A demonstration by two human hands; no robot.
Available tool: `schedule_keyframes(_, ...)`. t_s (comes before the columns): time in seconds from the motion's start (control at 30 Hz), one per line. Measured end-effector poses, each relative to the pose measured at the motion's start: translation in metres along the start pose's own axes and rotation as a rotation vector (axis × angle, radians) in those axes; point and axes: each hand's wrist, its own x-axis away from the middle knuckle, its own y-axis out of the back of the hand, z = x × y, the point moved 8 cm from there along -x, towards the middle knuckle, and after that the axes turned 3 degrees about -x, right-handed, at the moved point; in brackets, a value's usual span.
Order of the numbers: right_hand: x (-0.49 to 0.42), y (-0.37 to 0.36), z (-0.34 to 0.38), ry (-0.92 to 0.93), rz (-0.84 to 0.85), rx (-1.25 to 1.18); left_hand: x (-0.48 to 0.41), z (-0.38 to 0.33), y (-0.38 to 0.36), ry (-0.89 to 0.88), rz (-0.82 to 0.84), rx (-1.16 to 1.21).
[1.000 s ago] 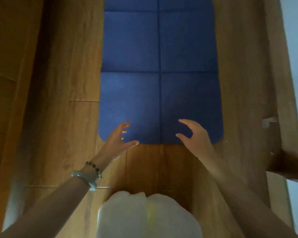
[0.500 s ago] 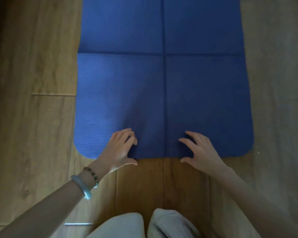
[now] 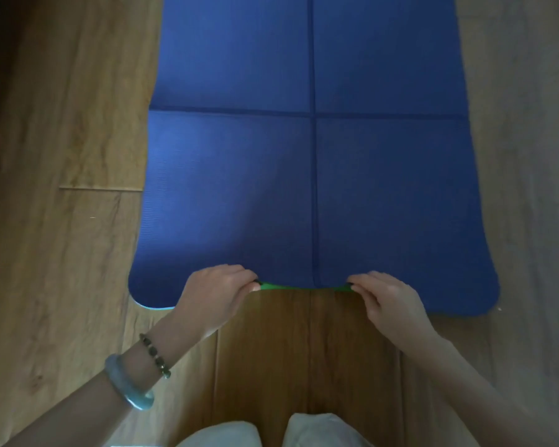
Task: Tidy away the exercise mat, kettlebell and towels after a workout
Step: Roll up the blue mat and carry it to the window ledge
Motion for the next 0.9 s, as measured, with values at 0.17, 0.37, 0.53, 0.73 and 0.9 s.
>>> schedule_keyframes(0.17,-0.025,-0.007,-0.012,-0.084,0.014,0.013,-0.018,-0.004,0.003,0.078,-0.099,-0.122)
schedule_keyframes(0.37,-0.042,-0.004,-0.016,0.045,0.070,0.012,-0.012,-0.006,-0.005,-0.307,-0.120,-0.069)
schedule_keyframes(0.53,-0.055,-0.015,-0.019,0.150,0.122,0.075,-0.019,-0.002,-0.007,-0.456,-0.182,-0.067)
schedule_keyframes(0.73,-0.053,-0.016,-0.023,0.153,0.072,0.036,-0.022,0.003,-0.010,-0.466,-0.198,0.023)
schedule_keyframes(0.9,-0.053,-0.014,-0.024,0.143,0.065,0.043,-0.021,0.001,-0.010,-0.494,-0.184,-0.004)
